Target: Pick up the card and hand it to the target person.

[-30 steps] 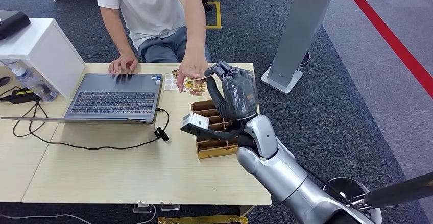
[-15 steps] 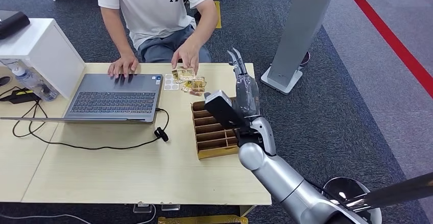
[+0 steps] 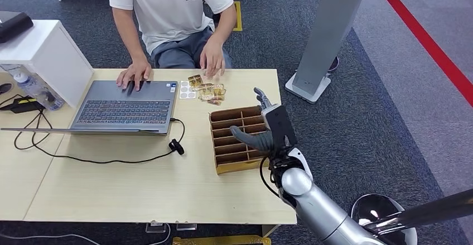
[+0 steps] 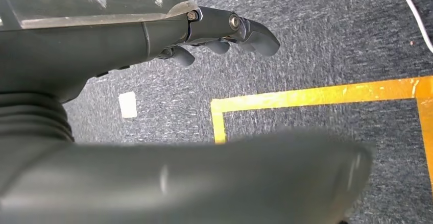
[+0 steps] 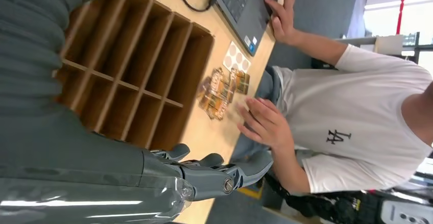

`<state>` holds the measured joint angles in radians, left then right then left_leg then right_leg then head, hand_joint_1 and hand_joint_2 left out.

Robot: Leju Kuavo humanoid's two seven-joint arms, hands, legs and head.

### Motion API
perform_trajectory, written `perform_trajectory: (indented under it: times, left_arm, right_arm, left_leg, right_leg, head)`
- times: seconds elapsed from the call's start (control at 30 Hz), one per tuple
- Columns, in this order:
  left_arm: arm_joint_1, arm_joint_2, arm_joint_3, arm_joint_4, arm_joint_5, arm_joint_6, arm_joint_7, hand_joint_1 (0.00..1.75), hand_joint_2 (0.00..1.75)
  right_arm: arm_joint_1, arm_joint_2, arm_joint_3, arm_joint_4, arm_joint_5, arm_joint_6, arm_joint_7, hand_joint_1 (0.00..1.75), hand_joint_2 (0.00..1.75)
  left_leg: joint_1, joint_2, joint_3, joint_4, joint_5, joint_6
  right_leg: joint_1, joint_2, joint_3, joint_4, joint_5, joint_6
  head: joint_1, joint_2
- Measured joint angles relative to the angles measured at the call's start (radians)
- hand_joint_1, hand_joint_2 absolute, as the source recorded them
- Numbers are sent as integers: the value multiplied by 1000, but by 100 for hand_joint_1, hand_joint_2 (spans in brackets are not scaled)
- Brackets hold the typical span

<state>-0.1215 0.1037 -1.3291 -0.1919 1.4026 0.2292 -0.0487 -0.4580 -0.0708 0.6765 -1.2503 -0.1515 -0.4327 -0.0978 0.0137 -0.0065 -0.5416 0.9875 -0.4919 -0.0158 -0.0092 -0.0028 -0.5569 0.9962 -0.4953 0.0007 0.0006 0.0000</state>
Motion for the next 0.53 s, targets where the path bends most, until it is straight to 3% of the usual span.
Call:
perform_trajectory:
  times: [0.33, 0.53]
  left_arm:
    - [2, 5, 0, 0, -2, 0, 13, 0, 0]
    - [2, 5, 0, 0, -2, 1, 19, 0, 0]
  right_arm:
    - [142, -139, -10, -202, -132, 150, 68, 0, 175]
    - [197, -178, -26, -268, -147, 200, 91, 0, 175]
  left_leg:
    - [0, 0, 0, 0, 0, 0]
    - [0, 0, 0, 0, 0, 0]
  right_leg:
    - [0, 0, 0, 0, 0, 0]
    - [0, 0, 0, 0, 0, 0]
  head:
    - [0, 0]
    - [0, 0]
